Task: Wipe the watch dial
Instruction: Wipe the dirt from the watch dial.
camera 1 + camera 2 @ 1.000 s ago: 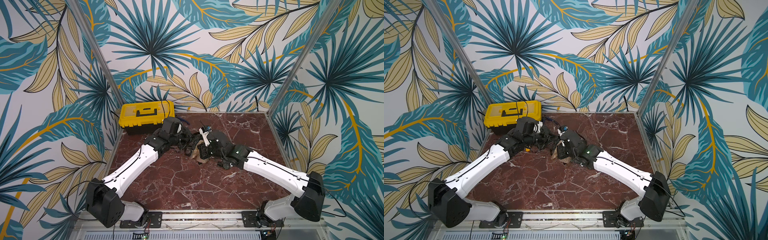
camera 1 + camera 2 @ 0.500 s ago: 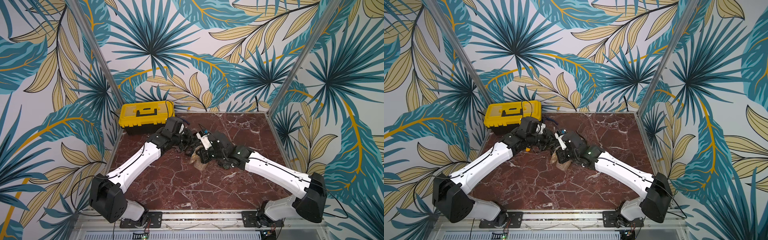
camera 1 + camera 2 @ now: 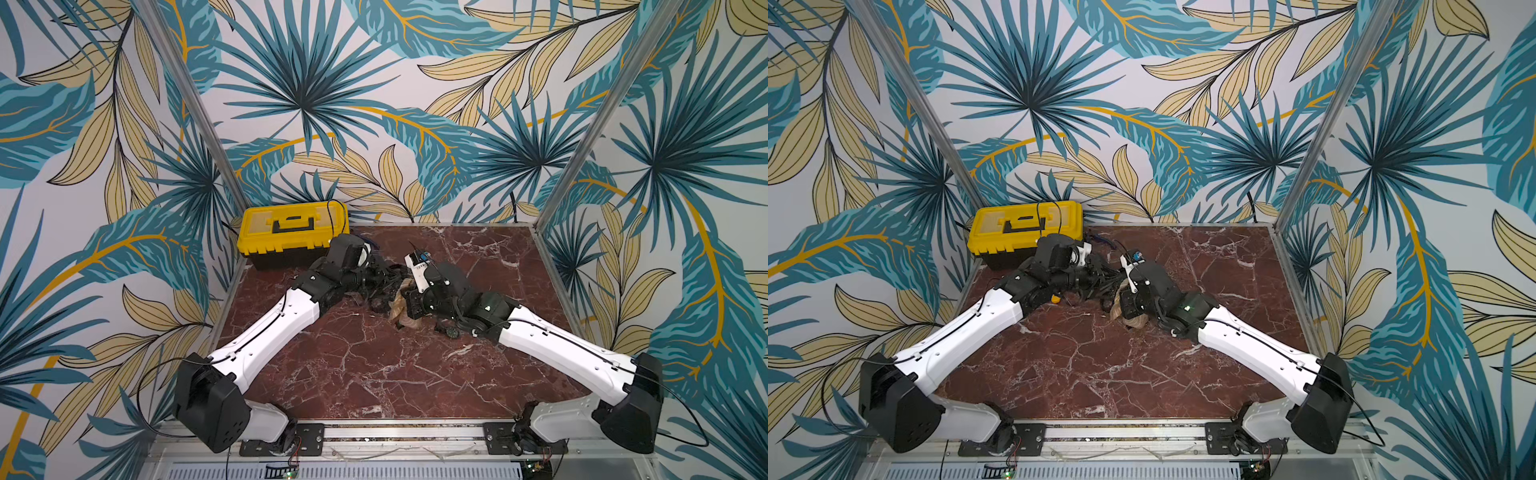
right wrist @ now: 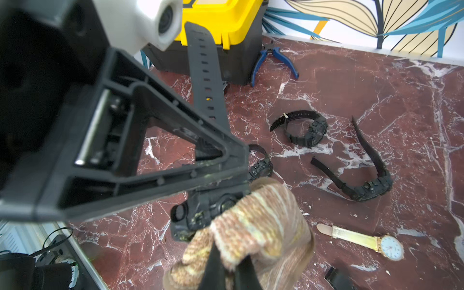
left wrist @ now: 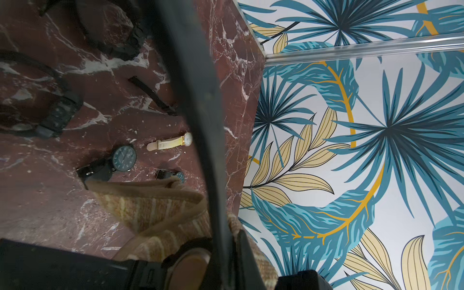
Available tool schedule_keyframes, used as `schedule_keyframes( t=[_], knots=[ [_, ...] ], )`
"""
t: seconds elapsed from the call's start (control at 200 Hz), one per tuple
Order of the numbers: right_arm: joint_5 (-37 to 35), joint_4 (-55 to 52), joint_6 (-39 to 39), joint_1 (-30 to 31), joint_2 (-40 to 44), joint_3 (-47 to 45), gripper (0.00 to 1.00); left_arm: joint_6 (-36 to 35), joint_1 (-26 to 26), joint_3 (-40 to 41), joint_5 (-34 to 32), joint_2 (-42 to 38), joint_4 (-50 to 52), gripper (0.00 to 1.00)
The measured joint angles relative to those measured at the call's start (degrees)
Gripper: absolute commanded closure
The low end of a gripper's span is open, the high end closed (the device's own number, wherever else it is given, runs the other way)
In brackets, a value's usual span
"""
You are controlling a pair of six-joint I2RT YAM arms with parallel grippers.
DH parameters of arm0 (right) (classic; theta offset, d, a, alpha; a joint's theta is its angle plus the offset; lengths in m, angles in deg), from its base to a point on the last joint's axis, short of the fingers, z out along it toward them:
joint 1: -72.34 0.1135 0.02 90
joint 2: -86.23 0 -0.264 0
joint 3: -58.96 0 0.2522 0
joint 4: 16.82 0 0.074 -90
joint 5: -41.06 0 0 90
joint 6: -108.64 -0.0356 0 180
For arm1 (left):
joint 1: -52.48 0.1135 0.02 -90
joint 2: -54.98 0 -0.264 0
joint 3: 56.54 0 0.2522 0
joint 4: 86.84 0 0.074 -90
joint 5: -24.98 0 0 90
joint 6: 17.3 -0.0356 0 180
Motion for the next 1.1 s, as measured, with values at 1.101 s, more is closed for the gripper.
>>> schedule_keyframes(
  t=[1.101],
  knots=[
    [5.64, 1.75, -1.55, -3.43, 1.99, -2.29, 1.00, -0.61, -0.52, -0.13, 0.02, 0.13, -0.90, 1.00]
  ],
)
